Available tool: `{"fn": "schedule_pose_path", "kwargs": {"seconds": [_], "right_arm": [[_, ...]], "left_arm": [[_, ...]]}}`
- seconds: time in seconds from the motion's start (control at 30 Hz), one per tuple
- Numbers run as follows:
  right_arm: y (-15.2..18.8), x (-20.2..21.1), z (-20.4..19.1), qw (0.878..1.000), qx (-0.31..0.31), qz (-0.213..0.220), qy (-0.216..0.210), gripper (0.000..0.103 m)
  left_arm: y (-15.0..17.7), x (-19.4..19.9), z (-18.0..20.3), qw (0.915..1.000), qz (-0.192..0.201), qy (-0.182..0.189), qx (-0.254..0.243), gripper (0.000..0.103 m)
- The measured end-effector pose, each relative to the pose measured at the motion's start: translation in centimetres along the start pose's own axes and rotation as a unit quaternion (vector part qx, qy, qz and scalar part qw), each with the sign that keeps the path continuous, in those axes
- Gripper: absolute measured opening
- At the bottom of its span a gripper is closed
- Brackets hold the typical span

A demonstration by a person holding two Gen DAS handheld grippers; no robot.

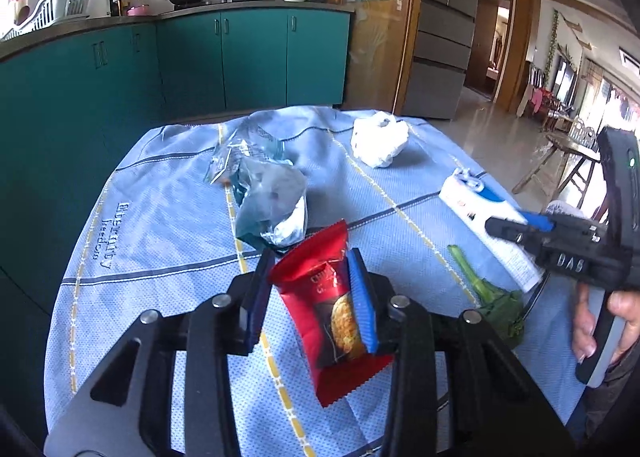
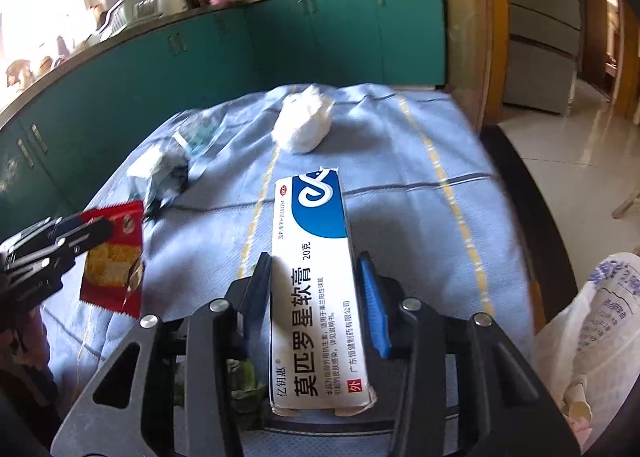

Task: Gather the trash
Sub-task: 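Grasp red snack packet with left tool while right tool grasps white ointment box, then carry red packet and ointment box over the wastebasket and open both tools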

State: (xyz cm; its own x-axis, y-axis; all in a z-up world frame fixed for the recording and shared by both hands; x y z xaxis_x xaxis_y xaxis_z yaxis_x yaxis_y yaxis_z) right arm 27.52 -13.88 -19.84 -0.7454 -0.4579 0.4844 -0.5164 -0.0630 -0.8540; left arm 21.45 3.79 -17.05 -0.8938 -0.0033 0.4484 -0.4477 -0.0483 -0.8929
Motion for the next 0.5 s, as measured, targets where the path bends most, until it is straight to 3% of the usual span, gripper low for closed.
{"fn": "schedule_pose_path", "kwargs": {"seconds": [0.03,0.13,0.27,0.33,0.5], "right_arm": [[-0.1,0.0,0.3,1.0,-0.002,0.0,0.005,0.043],[0.3,-0.4,1.1,1.0,-0.004,-0.013,0.021,0.045],[0.7,-0.8,1.4,0.999,-0.021,-0.026,0.015,0.054],[0.8,-1.0,1.4,0.999,-0.021,-0.031,0.015,0.069],[1.5,-1.5,1.0,0.999,-0.017,-0.045,0.011,0.069]], "left_arm": [[0.1,-0.1,0.1,1.0,-0.003,0.002,0.001,0.041],[0.2,-0.2,0.3,1.0,-0.005,0.004,0.006,0.065],[0.2,-0.1,0.9,1.0,-0.001,0.008,0.0,0.069],[0.4,-0.1,1.3,1.0,-0.002,0.008,-0.004,0.069],[0.7,-0.3,1.7,0.9998,-0.009,0.011,-0.01,0.069]]}}
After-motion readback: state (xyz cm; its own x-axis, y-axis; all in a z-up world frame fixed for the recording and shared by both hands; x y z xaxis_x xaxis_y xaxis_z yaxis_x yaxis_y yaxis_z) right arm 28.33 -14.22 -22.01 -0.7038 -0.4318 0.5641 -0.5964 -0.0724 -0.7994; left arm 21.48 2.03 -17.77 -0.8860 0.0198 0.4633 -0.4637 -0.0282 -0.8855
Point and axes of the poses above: each gripper's, at about its wrist camera, not at the fingertips, and x roughly against the way its jaws point, z to its right, y to its underside, the point moved 7 cm from there along -x, roughly the way its jaws point, and after that the axes turned 13 degrees about z, right-handed, at the moved point
